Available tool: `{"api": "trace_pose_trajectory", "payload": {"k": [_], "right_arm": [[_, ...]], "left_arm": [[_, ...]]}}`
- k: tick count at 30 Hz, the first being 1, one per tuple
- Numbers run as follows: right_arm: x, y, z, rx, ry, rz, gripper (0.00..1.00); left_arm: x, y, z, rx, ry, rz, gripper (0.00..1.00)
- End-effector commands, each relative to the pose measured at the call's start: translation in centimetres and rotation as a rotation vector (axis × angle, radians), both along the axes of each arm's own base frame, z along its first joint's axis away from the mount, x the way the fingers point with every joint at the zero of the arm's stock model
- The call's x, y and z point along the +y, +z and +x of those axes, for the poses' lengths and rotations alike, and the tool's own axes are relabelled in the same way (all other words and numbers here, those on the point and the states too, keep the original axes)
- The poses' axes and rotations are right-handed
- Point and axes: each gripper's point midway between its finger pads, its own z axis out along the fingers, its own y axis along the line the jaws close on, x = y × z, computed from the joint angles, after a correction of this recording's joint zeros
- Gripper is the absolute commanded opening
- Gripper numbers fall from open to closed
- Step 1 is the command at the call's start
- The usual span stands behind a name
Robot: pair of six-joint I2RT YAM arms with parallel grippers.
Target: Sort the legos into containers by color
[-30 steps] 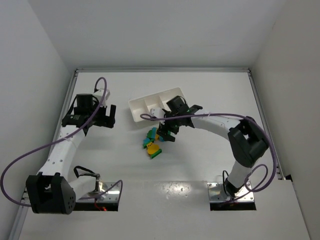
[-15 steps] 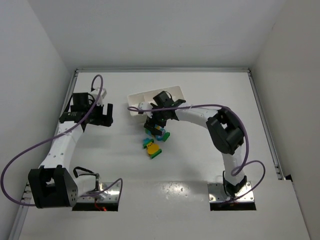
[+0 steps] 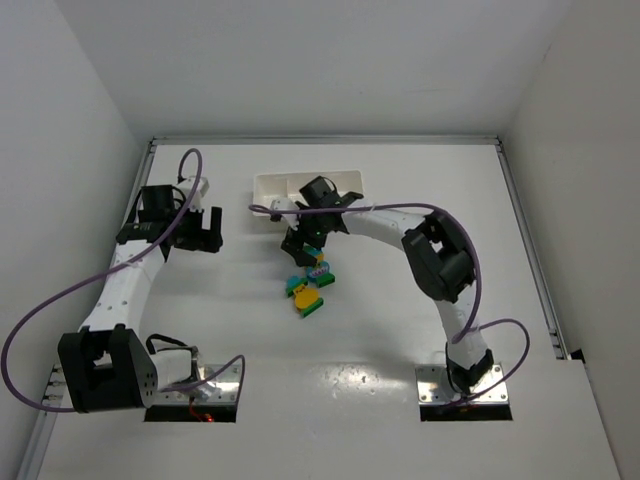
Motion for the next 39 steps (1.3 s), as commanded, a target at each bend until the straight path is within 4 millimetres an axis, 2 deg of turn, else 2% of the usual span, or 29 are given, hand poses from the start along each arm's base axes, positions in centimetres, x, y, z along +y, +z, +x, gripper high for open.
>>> {"api": "trace_pose_trajectory", "payload": {"k": [1, 2, 3, 6, 10, 12, 13, 15, 16, 17, 18, 19, 20, 21, 22, 27, 32, 37, 39], "right_arm": [[-1.0, 3.5, -1.7, 0.003, -0.012, 0.045, 0.99], [-1.4, 5.5, -2.0, -0.018, -0.031, 0.066, 0.99], [-2.2, 5.3, -2.9, 0.010, -0.073, 0.062, 0.99], [-4.3, 7.2, -3.9, -0.001, -0.190, 0.066, 0.99], [-6.0, 7.0, -5.2, 0.112, -0.431, 0.067, 0.99], [-6.7, 6.1, -5.5, 0.180, -0.546, 0.068, 0.99], [-6.7, 6.1, -5.5, 0.181, -0.547, 0.068, 0.99], [-6.9, 4.8, -5.5, 0.234, -0.660, 0.060, 0.99], [-7.6, 4.3, -4.9, 0.212, -0.693, 0.021, 0.99], [-7.1, 4.4, -4.5, 0.210, -0.731, 0.009, 0.99], [-8.0, 1.8, -5.2, 0.263, -0.756, -0.097, 0.99], [-7.8, 1.9, -4.2, 0.279, -0.784, -0.103, 0.99], [-8.2, 1.0, -3.8, 0.297, -0.814, -0.138, 0.99], [-8.8, -1.1, -4.6, 0.346, -0.827, -0.222, 0.99], [-7.9, -0.7, -3.9, 0.350, -0.818, -0.197, 0.99], [-5.9, 0.4, -2.9, 0.346, -0.782, -0.092, 0.99], [-5.6, -0.9, -4.1, 0.399, -0.767, -0.127, 0.99], [-4.6, 1.9, -4.2, 0.368, -0.726, -0.048, 0.99], [-4.5, 2.5, -4.1, 0.361, -0.725, -0.037, 0.99]], "left_arm": [[0.4, 0.7, 0.8, -0.034, 0.001, 0.003, 0.99], [0.4, 0.7, 0.8, -0.034, 0.001, 0.003, 0.99], [0.3, 0.9, 1.0, -0.043, 0.010, -0.004, 0.99], [0.3, 1.0, 1.2, -0.048, 0.026, -0.019, 0.99], [0.1, 0.3, 0.9, -0.031, 0.050, -0.043, 0.99], [0.0, 0.3, 0.9, -0.029, 0.060, -0.053, 0.99], [0.0, 0.5, 1.1, -0.037, 0.068, -0.059, 0.99], [0.1, 0.4, 1.1, -0.035, 0.080, -0.059, 0.99], [-0.1, 0.4, 1.1, -0.035, 0.071, -0.059, 0.99], [0.0, 0.4, 1.1, -0.034, 0.078, -0.052, 0.99], [0.0, 0.7, 1.1, -0.044, 0.077, -0.052, 0.99], [0.2, 0.7, 1.1, -0.043, 0.084, -0.045, 0.99], [0.2, 0.7, 1.1, -0.043, 0.084, -0.045, 0.99], [0.3, 1.0, 1.1, -0.054, 0.090, -0.038, 0.99], [0.3, 1.0, 1.1, -0.054, 0.090, -0.038, 0.99], [0.7, 0.6, 0.4, -0.052, 0.106, -0.022, 0.99], [0.8, 0.1, 0.0, -0.043, 0.106, -0.009, 0.99], [0.8, -0.8, -0.6, -0.018, 0.092, 0.003, 0.99], [0.8, -0.8, -0.6, -0.018, 0.092, 0.003, 0.99]]}}
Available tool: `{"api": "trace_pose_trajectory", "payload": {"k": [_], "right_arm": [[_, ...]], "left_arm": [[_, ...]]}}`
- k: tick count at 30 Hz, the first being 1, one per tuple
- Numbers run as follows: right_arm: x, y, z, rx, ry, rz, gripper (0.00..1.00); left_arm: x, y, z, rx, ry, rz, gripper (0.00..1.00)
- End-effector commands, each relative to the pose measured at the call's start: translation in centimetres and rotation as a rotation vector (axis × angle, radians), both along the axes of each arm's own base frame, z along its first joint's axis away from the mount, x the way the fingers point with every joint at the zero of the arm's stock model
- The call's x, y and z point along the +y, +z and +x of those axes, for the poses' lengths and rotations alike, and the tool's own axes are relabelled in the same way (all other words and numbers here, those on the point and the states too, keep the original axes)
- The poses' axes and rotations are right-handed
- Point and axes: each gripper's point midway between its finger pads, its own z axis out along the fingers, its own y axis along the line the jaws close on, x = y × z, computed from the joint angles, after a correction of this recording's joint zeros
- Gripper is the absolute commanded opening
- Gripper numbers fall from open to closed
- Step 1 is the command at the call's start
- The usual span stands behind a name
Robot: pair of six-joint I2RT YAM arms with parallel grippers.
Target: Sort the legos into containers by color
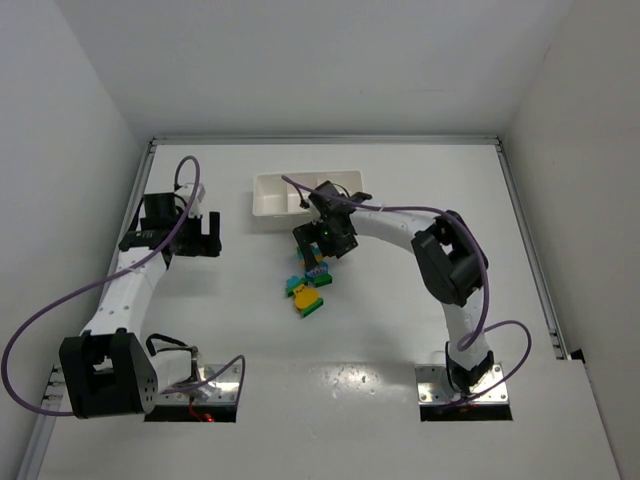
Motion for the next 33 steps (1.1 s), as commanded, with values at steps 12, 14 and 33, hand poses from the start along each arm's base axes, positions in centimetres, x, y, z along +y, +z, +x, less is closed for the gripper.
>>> {"api": "trace_pose_trajectory", "payload": {"k": [12, 14, 33], "right_arm": [[2.0, 1.2, -1.0, -0.030, 0.005, 0.005, 0.99], [1.8, 0.5, -1.0, -0.041, -0.008, -0.031, 0.99], [-3.1, -4.4, -1.5, -0.112, -0.029, -0.178, 0.62]], "left_arm": [[0.3, 1.1, 0.4, -0.045, -0.008, 0.021, 0.99], [0.4, 2.1, 1.1, -0.075, 0.006, 0.024, 0.99], [0.6, 2.5, 1.6, -0.102, -0.003, 0.035, 0.99]]}}
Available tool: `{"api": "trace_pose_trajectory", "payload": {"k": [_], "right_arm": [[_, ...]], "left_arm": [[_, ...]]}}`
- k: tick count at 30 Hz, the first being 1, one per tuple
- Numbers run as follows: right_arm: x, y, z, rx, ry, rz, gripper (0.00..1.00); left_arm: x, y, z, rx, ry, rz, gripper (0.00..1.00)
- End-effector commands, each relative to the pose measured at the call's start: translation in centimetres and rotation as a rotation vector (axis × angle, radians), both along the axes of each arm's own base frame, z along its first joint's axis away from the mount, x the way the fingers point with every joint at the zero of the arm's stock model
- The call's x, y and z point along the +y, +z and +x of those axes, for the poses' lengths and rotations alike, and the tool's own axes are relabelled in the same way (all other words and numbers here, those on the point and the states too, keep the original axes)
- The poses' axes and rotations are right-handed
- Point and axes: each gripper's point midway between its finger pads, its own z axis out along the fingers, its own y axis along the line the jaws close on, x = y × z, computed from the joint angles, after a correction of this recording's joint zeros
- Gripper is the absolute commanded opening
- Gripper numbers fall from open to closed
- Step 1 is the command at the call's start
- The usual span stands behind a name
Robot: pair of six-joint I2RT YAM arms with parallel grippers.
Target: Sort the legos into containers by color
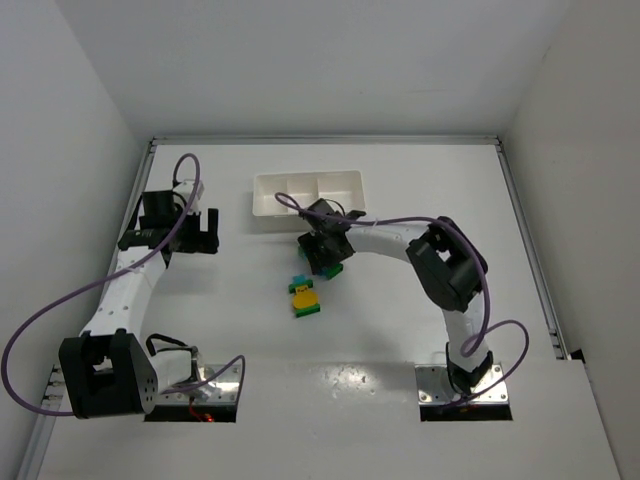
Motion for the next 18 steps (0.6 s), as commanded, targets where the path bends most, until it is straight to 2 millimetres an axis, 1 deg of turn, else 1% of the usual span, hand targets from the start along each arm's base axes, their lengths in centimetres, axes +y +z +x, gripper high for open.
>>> {"api": "trace_pose_trajectory", "payload": {"k": [1, 2, 3, 4, 5, 6, 7, 8, 9, 10, 11, 12, 13, 14, 15, 16, 17, 18], "right_arm": [[-2.2, -1.7, -1.0, -0.013, 0.023, -0.039, 0.56], [-2.2, -1.3, -1.1, -0.030, 0.042, -0.022, 0.40], [-3.2, -1.8, -1.9, -0.035, 0.080, -0.041, 0.30], [-2.9, -0.3, -1.8, -0.072, 0.104, -0.005, 0.19], [-2.8, 0.4, -1.5, -0.103, 0.118, 0.026, 0.11], [-3.5, 0.2, -2.4, -0.102, 0.147, 0.024, 0.03], [-3.7, 0.8, -2.5, -0.130, 0.210, 0.022, 0.01], [-3.3, 2.8, -2.3, -0.184, 0.247, 0.060, 0.00], [-4.2, 2.7, -3.0, -0.186, 0.274, 0.058, 0.00], [-4.3, 3.4, -3.1, -0.225, 0.349, 0.057, 0.00], [-4.1, 4.1, -3.5, -0.245, 0.401, 0.081, 0.00], [-4.1, 5.5, -3.8, -0.298, 0.446, 0.103, 0.00], [-4.4, 6.1, -3.7, -0.342, 0.522, 0.096, 0.00], [-3.9, 6.6, -4.3, -0.358, 0.582, 0.131, 0.00], [-3.8, 7.7, -4.6, -0.413, 0.617, 0.155, 0.00], [-3.7, 8.2, -4.8, -0.443, 0.646, 0.171, 0.00], [-3.4, 8.8, -4.8, -0.490, 0.682, 0.184, 0.00], [-3.3, 9.9, -4.6, -0.534, 0.679, 0.201, 0.00]], "left_arm": [[-0.3, 2.3, 1.1, -0.094, -0.034, -0.001, 0.99], [-0.5, 2.2, 0.8, -0.094, -0.049, -0.003, 0.99], [-1.2, 2.3, 0.8, -0.100, -0.089, -0.018, 0.99], [-1.7, 2.3, 0.6, -0.105, -0.120, -0.030, 0.99], [-2.2, 2.3, 0.5, -0.111, -0.157, -0.039, 0.99], [-2.8, 3.2, 0.4, -0.142, -0.193, -0.051, 0.99], [-4.3, 3.2, -0.2, -0.147, -0.269, -0.100, 0.99], [-5.2, 3.5, -0.7, -0.152, -0.320, -0.126, 0.99], [-6.0, 3.6, -1.0, -0.162, -0.396, -0.135, 0.99], [-8.1, 4.5, -1.9, -0.189, -0.505, -0.202, 0.99], [-8.9, 4.8, -2.1, -0.204, -0.557, -0.227, 0.99], [-9.9, 5.0, -2.7, -0.208, -0.609, -0.254, 0.99], [-11.7, 5.2, -3.3, -0.208, -0.689, -0.300, 0.99], [-12.7, 5.0, -3.7, -0.192, -0.728, -0.330, 0.99], [-13.6, 4.7, -4.1, -0.167, -0.770, -0.351, 0.99], [-15.1, 5.2, -4.4, -0.150, -0.822, -0.377, 0.99], [-16.1, 4.3, -4.5, -0.083, -0.846, -0.425, 0.99], [-17.5, 4.9, -4.7, -0.058, -0.887, -0.475, 0.96]]}}
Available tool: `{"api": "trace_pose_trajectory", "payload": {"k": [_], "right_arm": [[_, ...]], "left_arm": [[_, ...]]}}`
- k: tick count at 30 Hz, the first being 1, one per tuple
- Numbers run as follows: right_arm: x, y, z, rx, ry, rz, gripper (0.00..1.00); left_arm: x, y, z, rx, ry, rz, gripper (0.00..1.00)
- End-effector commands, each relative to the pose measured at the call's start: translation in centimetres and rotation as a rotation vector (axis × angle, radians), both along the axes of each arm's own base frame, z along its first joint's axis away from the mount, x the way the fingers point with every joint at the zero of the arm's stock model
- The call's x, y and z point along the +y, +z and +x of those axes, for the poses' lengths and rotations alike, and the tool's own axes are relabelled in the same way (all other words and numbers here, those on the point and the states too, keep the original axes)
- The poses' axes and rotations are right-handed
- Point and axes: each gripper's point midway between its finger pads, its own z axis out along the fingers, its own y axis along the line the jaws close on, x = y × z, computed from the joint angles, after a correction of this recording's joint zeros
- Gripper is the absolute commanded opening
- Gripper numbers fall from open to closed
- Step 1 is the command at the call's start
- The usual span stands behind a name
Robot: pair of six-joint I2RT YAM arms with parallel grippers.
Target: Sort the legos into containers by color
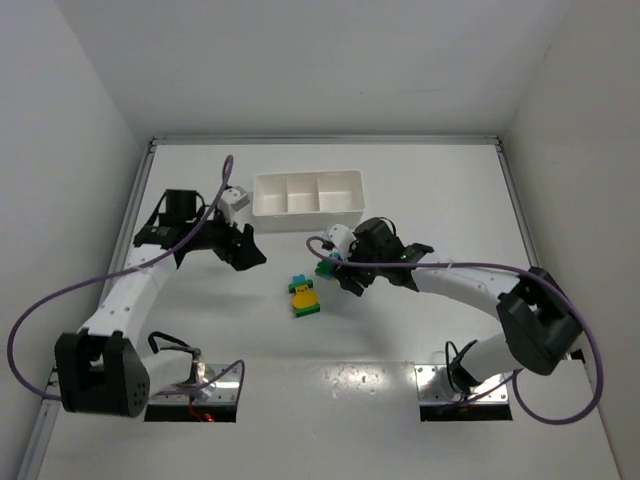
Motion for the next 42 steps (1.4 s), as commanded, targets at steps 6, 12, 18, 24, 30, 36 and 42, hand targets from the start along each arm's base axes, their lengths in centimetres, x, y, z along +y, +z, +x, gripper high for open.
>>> {"api": "trace_pose_trajectory", "payload": {"k": [6, 12, 18, 24, 30, 36, 42], "right_arm": [[4.2, 6.9, 2.6, -0.306, 0.156, 0.173, 0.00], [5.9, 8.5, 3.6, -0.372, 0.145, 0.186, 0.00], [7.6, 9.9, 3.5, -0.399, 0.167, 0.210, 0.00], [8.8, 11.5, 3.7, -0.430, 0.176, 0.238, 0.00], [7.5, 9.5, 3.4, -0.409, 0.151, 0.186, 0.00], [3.2, 6.5, 2.2, -0.396, 0.107, 0.082, 0.00], [0.8, 4.6, 1.4, -0.332, 0.065, 0.047, 0.00]], "left_arm": [[-7.7, 1.7, -0.9, 0.222, -0.285, -0.257, 0.93], [-9.8, 2.3, -0.6, 0.279, -0.292, -0.298, 0.93], [-11.4, 1.9, -0.4, 0.298, -0.304, -0.294, 0.93], [-12.0, 0.1, 0.4, 0.318, -0.290, -0.258, 0.80], [-11.8, 0.9, 0.7, 0.316, -0.308, -0.299, 0.09], [-8.6, 1.5, -0.2, 0.249, -0.247, -0.312, 0.00], [-6.9, -0.3, -2.0, 0.273, -0.225, -0.268, 0.00]]}}
